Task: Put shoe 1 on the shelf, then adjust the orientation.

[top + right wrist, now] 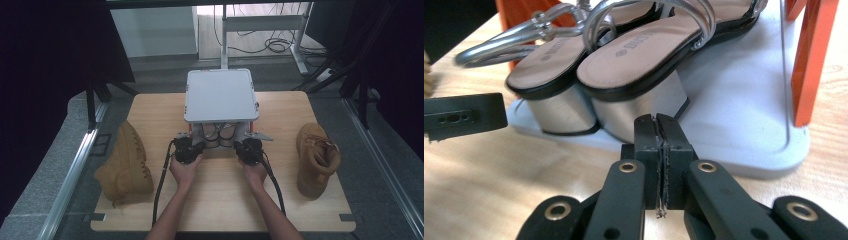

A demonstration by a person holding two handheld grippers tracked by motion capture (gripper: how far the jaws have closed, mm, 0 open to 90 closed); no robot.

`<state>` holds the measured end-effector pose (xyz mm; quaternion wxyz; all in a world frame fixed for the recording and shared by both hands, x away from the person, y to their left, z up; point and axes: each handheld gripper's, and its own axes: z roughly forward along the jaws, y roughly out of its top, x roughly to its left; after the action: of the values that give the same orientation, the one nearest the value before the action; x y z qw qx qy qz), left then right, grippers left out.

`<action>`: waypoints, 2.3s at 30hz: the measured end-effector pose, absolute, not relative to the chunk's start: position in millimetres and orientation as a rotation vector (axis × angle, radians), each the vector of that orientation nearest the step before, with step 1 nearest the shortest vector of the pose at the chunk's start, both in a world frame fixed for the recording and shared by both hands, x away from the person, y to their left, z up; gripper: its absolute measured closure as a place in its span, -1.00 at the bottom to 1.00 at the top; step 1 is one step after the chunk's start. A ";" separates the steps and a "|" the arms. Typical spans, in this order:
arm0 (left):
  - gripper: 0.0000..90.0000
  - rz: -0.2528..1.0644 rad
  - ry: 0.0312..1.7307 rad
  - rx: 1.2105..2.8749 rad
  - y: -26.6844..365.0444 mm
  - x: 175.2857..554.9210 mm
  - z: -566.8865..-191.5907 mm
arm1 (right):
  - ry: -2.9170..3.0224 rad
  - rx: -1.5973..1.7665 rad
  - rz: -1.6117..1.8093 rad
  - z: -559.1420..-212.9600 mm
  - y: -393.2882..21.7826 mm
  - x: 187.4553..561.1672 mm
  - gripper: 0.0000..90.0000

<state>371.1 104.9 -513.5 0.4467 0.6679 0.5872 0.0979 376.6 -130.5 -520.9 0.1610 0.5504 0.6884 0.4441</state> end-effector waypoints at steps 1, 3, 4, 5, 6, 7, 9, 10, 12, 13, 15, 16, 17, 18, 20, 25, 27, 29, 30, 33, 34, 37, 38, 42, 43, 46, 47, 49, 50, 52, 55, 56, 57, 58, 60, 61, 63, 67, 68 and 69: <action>0.89 0.235 1.445 1.658 106.1 368.1 -512.7 | 1.970 1.562 1.267 -520.5 -131.9 373.9 0.94; 0.87 0.227 1.425 1.673 108.8 361.0 -511.8 | 1.972 1.542 1.268 -519.5 -136.0 368.3 0.90; 0.85 0.216 1.410 1.676 110.7 357.0 -511.5 | 1.968 1.536 1.277 -518.8 -138.3 365.0 0.85; 0.83 0.208 1.394 1.678 112.8 352.6 -511.2 | 1.964 1.525 1.284 -518.4 -140.4 361.6 0.80; 0.78 0.195 1.382 1.691 114.5 348.9 -510.9 | 1.965 1.514 1.292 -517.8 -142.4 358.3 0.74; 0.71 0.183 1.371 1.718 115.5 345.8 -510.4 | 1.969 1.506 1.300 -517.1 -144.4 354.9 0.69; 0.59 0.181 1.348 1.736 118.9 335.8 -508.7 | 1.978 1.492 1.327 -516.1 -147.7 347.8 0.59; 0.54 0.183 1.335 1.740 120.2 332.3 -507.9 | 1.989 1.483 1.341 -515.8 -149.0 343.3 0.55; 0.45 0.204 1.313 1.754 121.0 321.5 -504.7 | 2.010 1.474 1.355 -515.2 -149.6 337.3 0.49; 0.38 0.218 1.295 1.764 121.2 316.2 -502.7 | 2.024 1.465 1.365 -514.9 -149.3 334.0 0.45; 0.31 0.222 1.269 1.775 123.5 306.6 -498.9 | 2.055 1.439 1.360 -514.6 -147.6 327.2 0.34; 0.28 0.217 1.259 1.784 125.3 302.5 -497.5 | 2.077 1.427 1.347 -514.2 -146.4 323.9 0.28; 0.26 0.214 1.253 1.801 127.5 297.6 -496.3 | 2.093 1.410 1.335 -514.4 -145.2 320.5 0.26; 0.21 0.213 1.252 1.811 128.9 295.1 -495.9 | 2.105 1.395 1.326 -514.6 -144.3 315.8 0.24; 0.16 0.221 1.246 1.834 132.5 288.2 -495.4 | 2.126 1.385 1.328 -515.2 -144.0 309.7 0.18; 0.08 0.238 1.234 1.868 143.1 272.5 -500.5 | 2.173 1.352 1.345 -518.6 -145.3 294.2 0.11; 0.05 0.221 1.233 1.879 146.9 266.9 -504.1 | 2.193 1.344 1.357 -519.0 -145.8 288.7 0.08; 0.02 0.215 1.227 1.890 151.1 260.5 -506.5 | 2.218 1.315 1.356 -519.6 -146.0 283.4 0.05; 0.01 0.214 1.222 1.892 153.5 256.9 -507.0 | 2.231 1.300 1.348 -520.0 -146.0 280.6 0.04; -0.01 0.233 1.207 1.914 160.9 246.5 -506.6 | 2.265 1.264 1.324 -521.9 -147.7 273.6 0.02; -0.02 0.241 1.206 1.918 163.6 243.3 -506.1 | 2.272 1.261 1.330 -522.9 -148.5 272.0 0.00; -0.03 0.246 1.210 1.918 172.4 236.1 -505.0 | 2.279 1.252 1.345 -525.3 -150.2 267.4 0.00; -0.04 0.248 1.213 1.918 175.4 234.2 -504.2 | 2.278 1.256 1.353 -526.1 -149.9 266.1 -0.01; -0.14 0.290 1.222 1.918 185.9 227.3 -499.9 | 2.296 1.230 1.361 -524.6 -149.4 263.0 -0.03; -0.16 0.300 1.227 1.910 188.7 225.5 -498.3 | 2.291 1.235 1.371 -523.6 -149.5 262.2 -0.03; -0.17 0.337 1.235 1.909 196.1 222.7 -494.9 | 2.276 1.236 1.373 -521.4 -151.7 262.4 -0.03; -0.18 0.350 1.233 1.903 198.7 222.0 -494.5 | 2.272 1.242 1.384 -520.9 -152.3 262.6 -0.03; -0.18 0.374 1.236 1.891 203.5 221.0 -493.9 | 2.275 1.240 1.383 -520.1 -153.4 262.5 -0.02; -0.17 0.376 1.239 1.889 205.9 220.9 -493.4 | 2.275 1.236 1.381 -520.0 -153.8 262.5 -0.02; -0.10 0.373 1.237 1.883 210.2 220.7 -492.4 | 2.275 1.242 1.383 -520.3 -154.9 262.4 -0.02; 0.07 0.380 1.229 1.888 216.7 219.3 -488.4 | 2.273 1.242 1.373 -520.4 -156.7 262.7 -0.02; 0.14 0.386 1.229 1.885 219.2 218.5 -486.5 | 2.269 1.245 1.378 -520.6 -157.3 262.9 -0.02; 0.21 0.390 1.228 1.881 222.0 217.7 -484.3 | 2.266 1.247 1.378 -520.5 -158.2 263.1 -0.02; 0.28 0.388 1.224 1.878 225.3 217.2 -482.0 | 2.262 1.247 1.377 -520.4 -159.2 263.4 -0.02; 0.48 0.383 1.213 1.869 233.1 216.1 -477.7 | 2.258 1.249 1.375 -520.1 -160.9 263.5 -0.02; 0.59 0.385 1.218 1.865 237.0 215.6 -475.8 | 2.256 1.254 1.373 -519.9 -161.6 263.5 -0.02; 0.76 0.396 1.229 1.856 245.6 214.7 -471.2 | 2.249 1.258 1.375 -520.0 -162.6 264.0 -0.02; 0.90 0.436 1.240 1.845 260.9 214.4 -458.9 | 2.245 1.261 1.385 -518.9 -164.1 266.7 -0.02; 0.93 0.435 1.242 1.845 264.1 214.3 -456.6 | 2.237 1.261 1.385 -518.1 -164.4 267.3 -0.02; 0.96 0.440 1.245 1.843 267.2 214.3 -454.9 | 2.235 1.260 1.391 -517.4 -165.1 268.0 -0.02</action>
<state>214.3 267.2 -454.9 0.4232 0.7364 0.4976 0.1759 268.0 -165.1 -517.4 0.1116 0.4290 0.7610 0.4736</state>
